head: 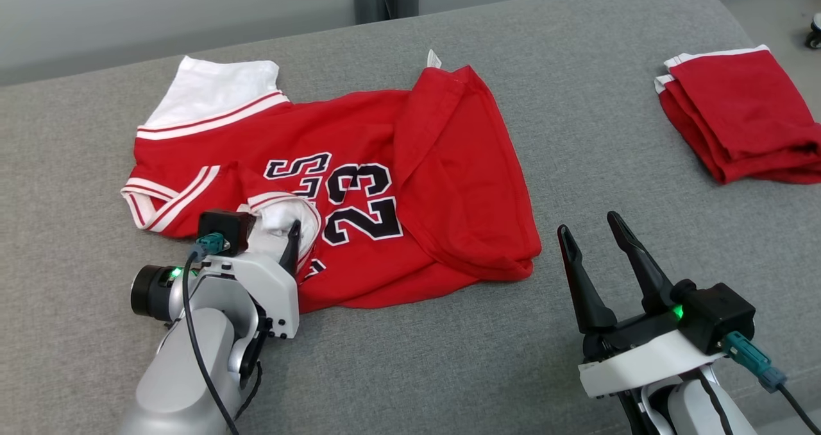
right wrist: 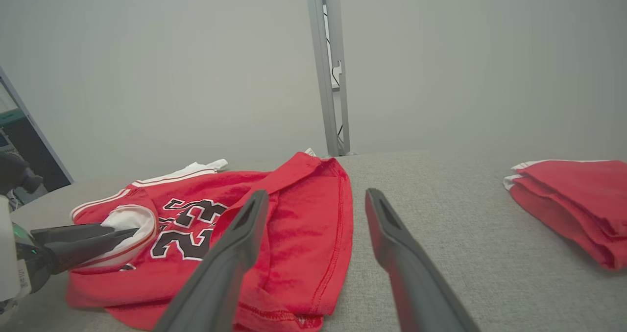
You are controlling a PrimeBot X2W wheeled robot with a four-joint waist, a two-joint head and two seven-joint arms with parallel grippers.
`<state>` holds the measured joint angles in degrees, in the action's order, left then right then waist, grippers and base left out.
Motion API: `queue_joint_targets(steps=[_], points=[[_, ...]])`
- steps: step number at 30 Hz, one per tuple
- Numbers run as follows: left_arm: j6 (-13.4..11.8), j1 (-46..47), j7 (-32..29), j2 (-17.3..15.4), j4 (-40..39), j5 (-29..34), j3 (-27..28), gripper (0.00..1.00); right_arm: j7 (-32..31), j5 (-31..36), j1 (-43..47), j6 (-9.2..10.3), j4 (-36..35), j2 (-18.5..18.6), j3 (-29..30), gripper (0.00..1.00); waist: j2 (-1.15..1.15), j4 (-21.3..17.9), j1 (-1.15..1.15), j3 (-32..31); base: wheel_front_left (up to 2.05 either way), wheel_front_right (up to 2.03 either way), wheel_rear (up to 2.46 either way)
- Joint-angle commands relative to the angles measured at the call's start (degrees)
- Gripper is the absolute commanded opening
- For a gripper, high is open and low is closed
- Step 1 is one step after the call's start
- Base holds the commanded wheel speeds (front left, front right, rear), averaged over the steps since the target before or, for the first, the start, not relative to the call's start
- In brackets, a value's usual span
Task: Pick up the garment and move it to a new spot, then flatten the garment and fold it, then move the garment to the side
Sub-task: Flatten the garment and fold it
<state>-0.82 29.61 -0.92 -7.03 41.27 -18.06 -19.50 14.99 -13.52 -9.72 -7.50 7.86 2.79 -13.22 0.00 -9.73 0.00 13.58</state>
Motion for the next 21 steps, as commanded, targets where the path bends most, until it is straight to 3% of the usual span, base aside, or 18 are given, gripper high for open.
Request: queue_joint_targets(steps=[1, 8, 21], points=[[0.04, 1.22, 1.86, 0.18, 1.41, 0.24, -0.19, 1.0, 0.25, 0.08, -0.29, 0.03, -0.29, 0.26, 0.33, 1.0, 0.0, 0.6, 0.0, -0.33, 0.0, 0.0, 0.0], [0.47, 2.3, 10.57, 0.98, 3.35, 0.21, -0.46, 1.0, 0.25, 0.36, 0.87, 0.03, 0.28, 0.27, 1.08, 1.0, 0.0, 5.08, 0.0, -3.55, 0.0, 0.0, 0.0], [-0.25, -5.87, 15.42, -0.85, -5.07, -2.17, 2.08, 1.0, 0.25, 1.72, 3.46, 0.03, -0.52, 0.28, 4.34, 1.0, 0.0, 12.7, 0.0, -9.0, 0.0, 0.0, 0.0]])
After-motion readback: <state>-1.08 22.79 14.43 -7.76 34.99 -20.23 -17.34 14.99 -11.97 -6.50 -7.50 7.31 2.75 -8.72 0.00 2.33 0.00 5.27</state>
